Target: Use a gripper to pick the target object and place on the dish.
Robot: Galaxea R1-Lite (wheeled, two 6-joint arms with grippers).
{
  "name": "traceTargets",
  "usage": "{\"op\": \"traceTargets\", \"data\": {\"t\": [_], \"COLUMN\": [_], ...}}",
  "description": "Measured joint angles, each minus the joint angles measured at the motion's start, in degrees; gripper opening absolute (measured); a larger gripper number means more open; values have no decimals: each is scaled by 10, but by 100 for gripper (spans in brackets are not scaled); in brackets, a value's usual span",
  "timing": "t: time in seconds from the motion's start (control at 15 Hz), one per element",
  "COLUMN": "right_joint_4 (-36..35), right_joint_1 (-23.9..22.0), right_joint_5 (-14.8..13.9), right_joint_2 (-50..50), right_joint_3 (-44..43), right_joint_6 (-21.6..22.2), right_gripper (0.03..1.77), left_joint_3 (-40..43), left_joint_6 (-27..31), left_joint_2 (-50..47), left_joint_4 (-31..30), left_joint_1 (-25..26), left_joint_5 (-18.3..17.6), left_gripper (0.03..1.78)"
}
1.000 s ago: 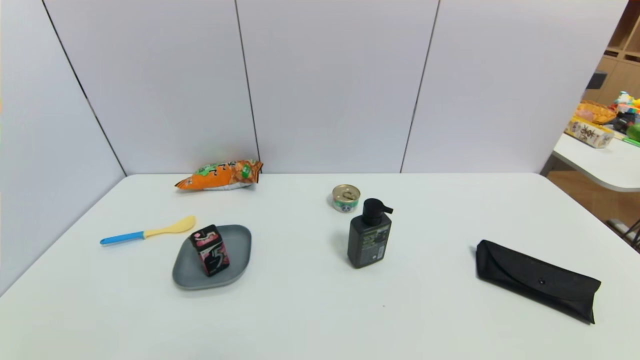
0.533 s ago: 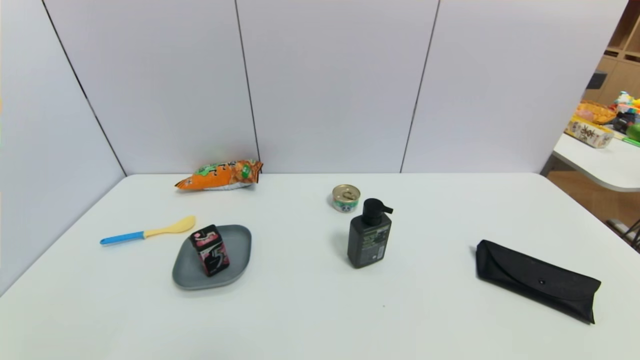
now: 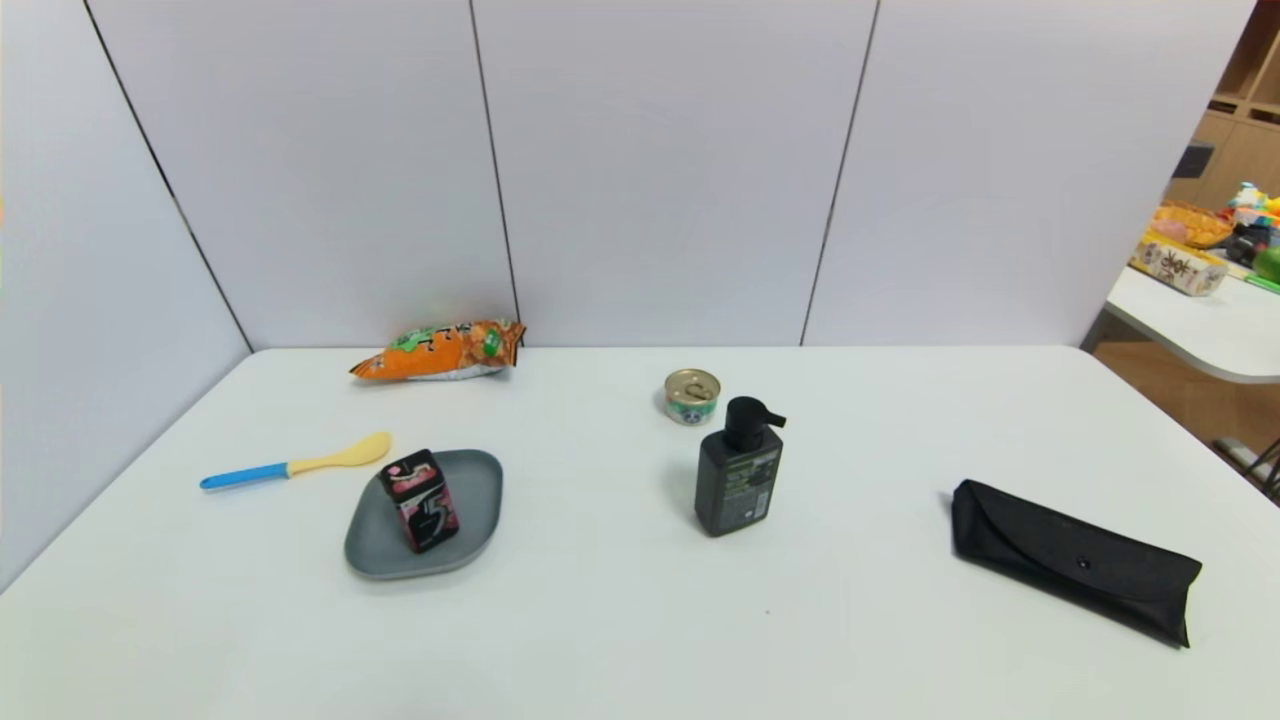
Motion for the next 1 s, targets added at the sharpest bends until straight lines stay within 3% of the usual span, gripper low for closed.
{"op": "traceTargets", "data": {"t": [0.2,1.0], "right_joint_4": [0,-2], "right_joint_1": [0,0], "right_joint_5": [0,0], "right_joint_2": [0,0], "right_joint_3": [0,0], "right_joint_6": [0,-2], "right_gripper": [171,171], "left_joint_3": [0,0], "left_joint_6": [-27,-29], "left_joint_2": [0,0], "left_joint_4": [-1,-2], "left_joint_1": [0,0], "left_joint_5": [5,7], "left_gripper": [169,169]}}
